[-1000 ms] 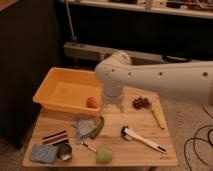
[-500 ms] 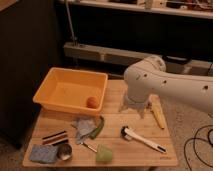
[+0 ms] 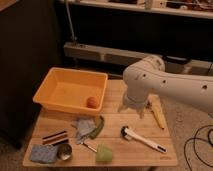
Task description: Place banana in tray
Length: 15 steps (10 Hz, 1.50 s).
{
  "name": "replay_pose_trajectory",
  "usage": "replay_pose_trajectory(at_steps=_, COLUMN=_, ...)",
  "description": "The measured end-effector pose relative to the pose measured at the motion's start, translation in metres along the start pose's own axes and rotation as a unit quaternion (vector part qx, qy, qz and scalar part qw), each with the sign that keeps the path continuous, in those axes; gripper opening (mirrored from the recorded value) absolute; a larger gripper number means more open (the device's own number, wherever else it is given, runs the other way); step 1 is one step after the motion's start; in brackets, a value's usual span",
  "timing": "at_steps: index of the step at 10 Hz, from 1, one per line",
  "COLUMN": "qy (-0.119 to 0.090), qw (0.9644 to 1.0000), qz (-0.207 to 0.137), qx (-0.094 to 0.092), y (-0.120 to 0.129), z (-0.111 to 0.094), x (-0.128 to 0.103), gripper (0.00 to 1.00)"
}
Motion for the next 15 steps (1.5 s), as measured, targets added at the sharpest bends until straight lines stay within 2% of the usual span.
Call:
replay_pose_trajectory(at_steps=3, qy=0.002, qw=1.0000, qz=-0.002, qx=0.003, y=-0.001, z=0.000, x=0.000, gripper=0.65)
replay_pose_trajectory(at_steps=5, qy=-0.002, qw=0.9995, qz=-0.028, qx=0.014, y=-0.009, z=-0.001, x=-0.009, gripper=0.65)
replay_pose_trajectory(at_steps=7, qy=-0.002, qw=0.9965, qz=-0.081, qx=0.022, y=-0.043, z=-0.003, x=-0.024, gripper=0.65)
replay_pose_trajectory(at_steps=8, qy=-0.001, qw=0.9951, qz=-0.096, qx=0.023, y=-0.068, z=-0.004, x=-0.033, gripper=0.65)
replay_pose_trajectory(at_steps=10, qy=0.004, qw=0.9941, qz=-0.106, qx=0.025, y=-0.111, z=-0.006, x=-0.044, gripper=0.65)
replay_pose_trajectory(at_steps=12, qy=0.004, qw=0.9937, qz=-0.110, qx=0.022, y=-0.120, z=-0.007, x=-0.047, gripper=0.65)
replay_pose_trajectory(at_steps=14, qy=0.005, qw=0.9932, qz=-0.114, qx=0.023, y=-0.118, z=-0.006, x=-0.047, gripper=0.65)
replay_pose_trajectory(at_steps=15, qy=0.013, qw=0.9916, qz=-0.124, qx=0.036, y=-0.122, z=-0.004, x=-0.048, gripper=0.65)
